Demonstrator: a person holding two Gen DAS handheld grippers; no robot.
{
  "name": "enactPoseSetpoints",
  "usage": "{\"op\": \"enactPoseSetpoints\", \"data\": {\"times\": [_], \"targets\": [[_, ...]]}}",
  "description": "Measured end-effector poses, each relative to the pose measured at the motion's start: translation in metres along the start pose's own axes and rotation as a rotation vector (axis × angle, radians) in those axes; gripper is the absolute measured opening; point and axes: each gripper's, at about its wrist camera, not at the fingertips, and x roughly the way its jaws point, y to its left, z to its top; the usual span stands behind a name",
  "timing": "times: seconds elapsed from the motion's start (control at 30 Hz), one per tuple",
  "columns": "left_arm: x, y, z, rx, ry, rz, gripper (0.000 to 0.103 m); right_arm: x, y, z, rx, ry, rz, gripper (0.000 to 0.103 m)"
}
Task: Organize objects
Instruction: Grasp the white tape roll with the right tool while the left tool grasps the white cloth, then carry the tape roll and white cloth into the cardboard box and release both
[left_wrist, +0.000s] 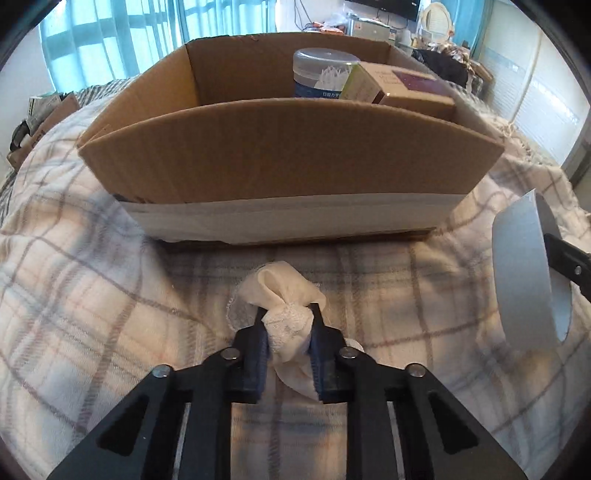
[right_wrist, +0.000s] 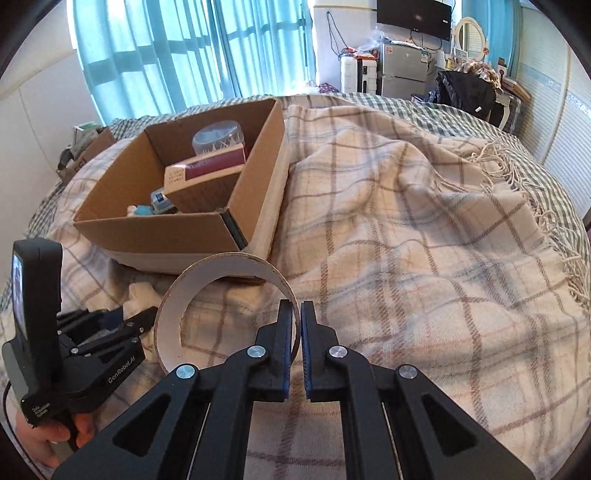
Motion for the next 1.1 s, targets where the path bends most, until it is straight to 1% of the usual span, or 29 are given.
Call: {"op": "enactPoseSetpoints", "data": {"times": [0.07, 0.17, 0.23, 0.33, 0.43, 0.53, 0.6, 0.7, 0.83, 0.9, 1.03, 1.1], "targets": [[-0.008, 0.004, -0.002, -0.017, -0.001, -0.020, 0.017, -0.005, 0.002, -0.002, -0.005, -0.007, -0.002, 0.004], [-0.028, 0.012, -0.005, -0.069, -0.011, -0.061, 0.015, -0.015, 0.008, -0.008, -0.008, -0.019, 0.006, 0.004], [-0.047, 0.013, -0.006, -0.067, -0.042, -0.088, 0.015, -0.024, 0.014, -0.010, -0.009, -0.033, 0.022, 0.004], [-0.076, 0.015, -0.005, -0.046, -0.096, -0.105, 0.015, -0.037, 0.023, -0.010, -0.019, -0.054, 0.026, 0.004], [-0.104, 0.021, 0.003, -0.042, -0.157, -0.122, 0.015, -0.055, 0.033, -0.007, -0.033, -0.084, 0.034, 0.004], [-0.123, 0.027, 0.012, -0.050, -0.196, -0.133, 0.015, -0.071, 0.042, 0.002, -0.053, -0.114, 0.048, 0.004], [-0.134, 0.032, 0.022, -0.043, -0.214, -0.147, 0.015, -0.081, 0.050, 0.015, -0.071, -0.145, 0.050, 0.004], [-0.146, 0.037, 0.039, -0.019, -0.254, -0.116, 0.015, -0.090, 0.063, 0.041, -0.108, -0.180, 0.048, 0.004], [-0.144, 0.047, 0.074, -0.008, -0.270, -0.109, 0.015, -0.095, 0.082, 0.084, -0.160, -0.228, 0.047, 0.004], [-0.141, 0.052, 0.097, -0.002, -0.278, -0.081, 0.015, -0.093, 0.091, 0.108, -0.187, -0.248, 0.036, 0.004], [-0.131, 0.056, 0.133, 0.005, -0.285, -0.080, 0.015, -0.077, 0.101, 0.151, -0.213, -0.278, 0.024, 0.004], [-0.119, 0.057, 0.149, 0.017, -0.287, -0.046, 0.015, -0.065, 0.101, 0.165, -0.210, -0.294, 0.020, 0.004]]}}
